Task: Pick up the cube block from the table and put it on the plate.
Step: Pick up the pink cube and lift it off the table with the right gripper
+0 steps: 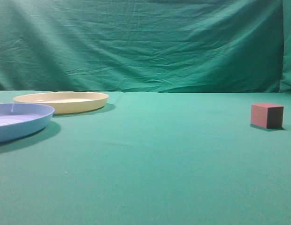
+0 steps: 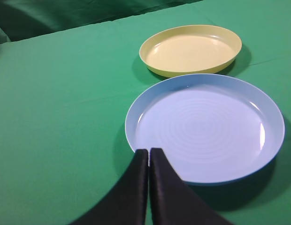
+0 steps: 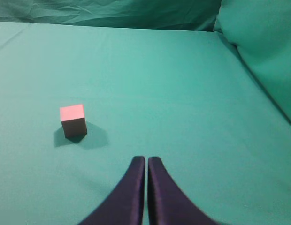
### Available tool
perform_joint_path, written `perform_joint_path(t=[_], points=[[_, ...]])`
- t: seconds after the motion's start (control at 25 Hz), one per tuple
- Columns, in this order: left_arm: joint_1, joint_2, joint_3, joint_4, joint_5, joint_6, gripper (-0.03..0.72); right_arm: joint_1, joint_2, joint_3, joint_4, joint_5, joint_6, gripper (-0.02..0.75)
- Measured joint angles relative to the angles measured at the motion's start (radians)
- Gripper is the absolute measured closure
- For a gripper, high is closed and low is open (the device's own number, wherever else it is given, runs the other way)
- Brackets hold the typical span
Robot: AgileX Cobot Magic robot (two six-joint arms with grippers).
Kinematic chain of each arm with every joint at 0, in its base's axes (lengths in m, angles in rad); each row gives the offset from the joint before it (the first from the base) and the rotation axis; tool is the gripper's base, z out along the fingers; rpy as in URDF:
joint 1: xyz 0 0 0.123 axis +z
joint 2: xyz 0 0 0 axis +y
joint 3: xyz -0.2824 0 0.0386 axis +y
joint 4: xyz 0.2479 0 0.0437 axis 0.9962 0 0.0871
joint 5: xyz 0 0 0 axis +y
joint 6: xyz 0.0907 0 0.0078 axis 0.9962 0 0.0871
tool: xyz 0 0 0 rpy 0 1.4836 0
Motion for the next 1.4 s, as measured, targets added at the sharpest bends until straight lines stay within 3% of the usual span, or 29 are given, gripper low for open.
perform_joint_path(t=[0.76, 1.12, 1.4], points=[[0.000, 0.000, 0.000, 0.000, 0.000, 0.000, 0.688, 0.000, 0.000, 0.000, 0.000, 0.000, 0.000, 0.738], [0.000, 0.000, 0.000, 0.000, 0.000, 0.000, 0.688, 0.000, 0.000, 0.000, 0.146, -0.323, 0.018, 0.738], [0.000, 0.000, 0.000, 0.000, 0.000, 0.000, 0.688, 0.000, 0.214, -0.187, 0.159, -0.146, 0.001, 0.738]])
